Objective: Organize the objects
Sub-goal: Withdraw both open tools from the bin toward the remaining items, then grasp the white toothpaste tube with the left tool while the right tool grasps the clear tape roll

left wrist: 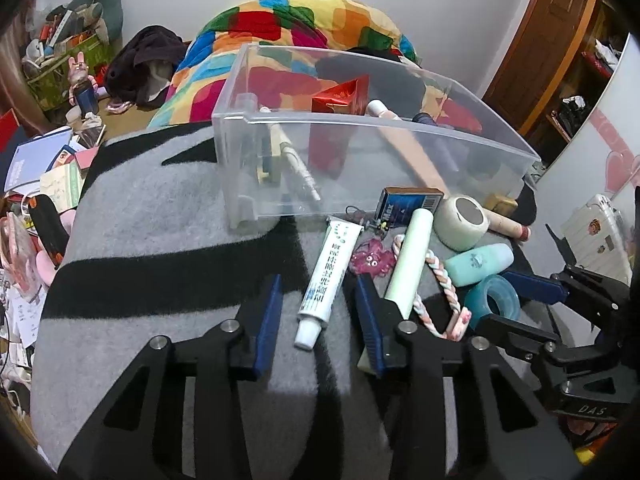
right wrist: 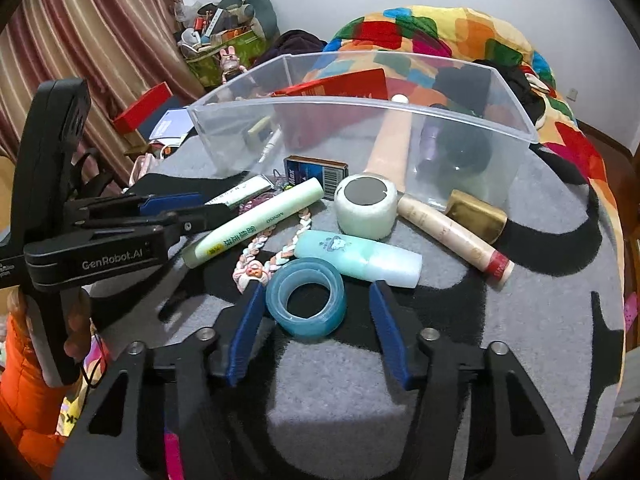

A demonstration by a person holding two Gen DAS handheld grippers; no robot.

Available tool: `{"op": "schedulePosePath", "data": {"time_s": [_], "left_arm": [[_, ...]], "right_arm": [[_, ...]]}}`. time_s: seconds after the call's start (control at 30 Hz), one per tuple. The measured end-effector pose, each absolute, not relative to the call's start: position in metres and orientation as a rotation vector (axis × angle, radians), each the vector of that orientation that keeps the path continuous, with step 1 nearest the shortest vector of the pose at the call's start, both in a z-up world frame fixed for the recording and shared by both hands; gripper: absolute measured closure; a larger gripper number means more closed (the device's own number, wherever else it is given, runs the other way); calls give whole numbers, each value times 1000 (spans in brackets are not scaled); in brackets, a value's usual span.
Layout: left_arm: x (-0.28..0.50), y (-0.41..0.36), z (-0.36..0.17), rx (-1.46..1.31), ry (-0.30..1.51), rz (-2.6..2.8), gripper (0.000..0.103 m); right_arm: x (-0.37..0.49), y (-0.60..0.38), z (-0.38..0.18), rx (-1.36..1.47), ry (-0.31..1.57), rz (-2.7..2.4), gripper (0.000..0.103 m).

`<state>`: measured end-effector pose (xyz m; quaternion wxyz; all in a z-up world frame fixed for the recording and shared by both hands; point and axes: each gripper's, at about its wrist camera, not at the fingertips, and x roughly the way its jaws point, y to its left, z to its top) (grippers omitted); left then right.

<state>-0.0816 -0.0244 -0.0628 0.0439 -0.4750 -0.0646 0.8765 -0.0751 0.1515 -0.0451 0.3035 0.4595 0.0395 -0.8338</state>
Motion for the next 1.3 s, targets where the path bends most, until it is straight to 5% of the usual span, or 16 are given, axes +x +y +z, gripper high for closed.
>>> {"op": "schedulePosePath", "data": {"time_s": [0.23, 0.73, 1.3], "left_arm": [[-70, -25, -64, -1416, -166, 2721, 89], [-36, -34, -52, -1365, -370, 2703, 89], [-39, -18, 21, -1093, -260, 2832, 89]], "right_arm": [[-68, 149, -43, 1193, 123, -2216, 67], [-63, 172, -20, 1146, 53, -2276, 67], [-84, 191, 40, 966, -48, -2411, 67]]}}
